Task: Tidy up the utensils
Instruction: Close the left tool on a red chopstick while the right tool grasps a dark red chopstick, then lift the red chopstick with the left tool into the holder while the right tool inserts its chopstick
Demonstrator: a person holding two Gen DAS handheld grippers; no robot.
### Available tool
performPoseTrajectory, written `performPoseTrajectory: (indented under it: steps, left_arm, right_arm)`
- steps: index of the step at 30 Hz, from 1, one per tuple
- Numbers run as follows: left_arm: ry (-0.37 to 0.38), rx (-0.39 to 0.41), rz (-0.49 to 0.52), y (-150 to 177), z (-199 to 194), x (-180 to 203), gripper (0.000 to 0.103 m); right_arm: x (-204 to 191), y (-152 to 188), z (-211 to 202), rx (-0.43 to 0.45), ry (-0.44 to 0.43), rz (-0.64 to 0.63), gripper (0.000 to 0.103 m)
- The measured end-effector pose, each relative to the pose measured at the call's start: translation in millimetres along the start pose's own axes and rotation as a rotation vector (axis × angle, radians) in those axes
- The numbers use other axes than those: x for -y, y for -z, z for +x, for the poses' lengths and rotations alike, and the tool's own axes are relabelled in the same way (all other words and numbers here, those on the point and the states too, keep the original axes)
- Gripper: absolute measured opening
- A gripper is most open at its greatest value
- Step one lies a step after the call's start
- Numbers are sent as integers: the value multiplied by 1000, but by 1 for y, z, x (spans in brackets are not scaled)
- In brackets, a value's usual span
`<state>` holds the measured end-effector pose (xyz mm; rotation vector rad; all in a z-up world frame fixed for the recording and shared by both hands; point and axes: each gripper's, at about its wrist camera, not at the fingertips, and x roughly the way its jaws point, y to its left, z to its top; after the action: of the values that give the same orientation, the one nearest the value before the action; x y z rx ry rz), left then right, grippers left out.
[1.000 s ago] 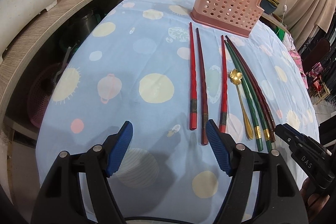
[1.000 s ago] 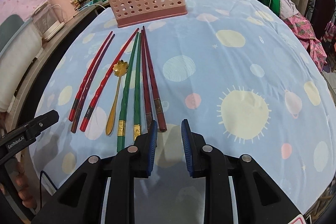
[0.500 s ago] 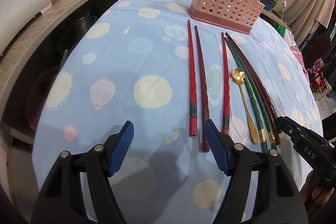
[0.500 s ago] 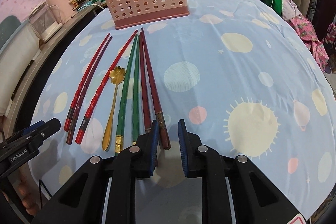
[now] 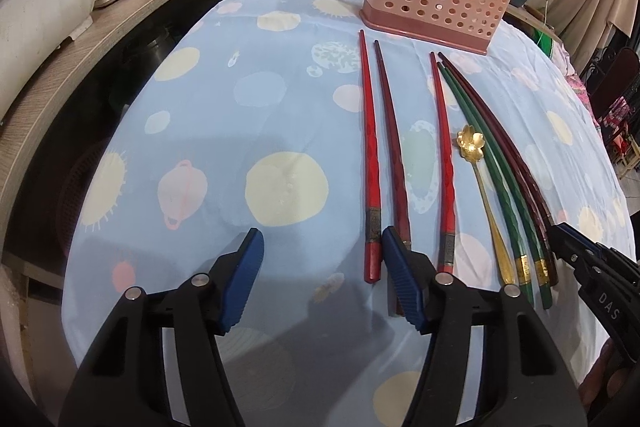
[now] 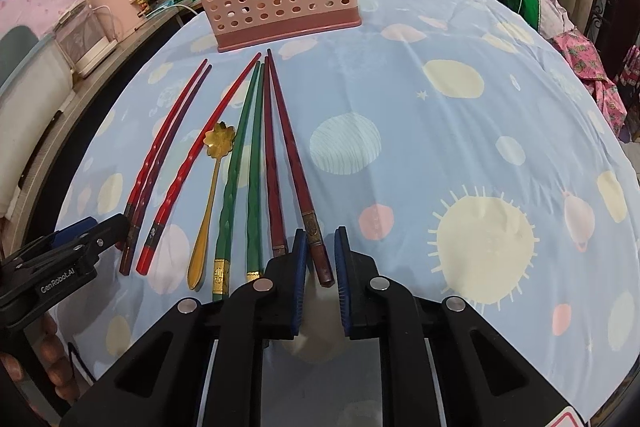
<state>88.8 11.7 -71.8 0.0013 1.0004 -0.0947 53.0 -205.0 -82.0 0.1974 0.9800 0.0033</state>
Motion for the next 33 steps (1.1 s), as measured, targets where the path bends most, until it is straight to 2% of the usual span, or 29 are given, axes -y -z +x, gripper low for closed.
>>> performPoseTrajectory:
  steps: [4,9,12,14,25,33]
  left_arm:
    - [-16,9,13,0,1,1,48]
    - [3,10,14,-1,-1,-2,25]
    - [19,8,17,0,-2,-1,14]
    - [30,5,16,1,-3,0,10]
    - [65,-8,-22,2,-12,-7,9]
    - [69,43,-45,-8,-40,-13,9]
  right_arm:
    - [0,0,0,2,2,-2,13]
    - [-1,1,0,4,1,-4,11]
    - [-1,1,0,3,0,-4,10]
    - [-1,2,-1,2,-1,-6,10]
    - [0,8,-13,9,-20,1,7]
    - [7,3,-40,67,-35,22,7]
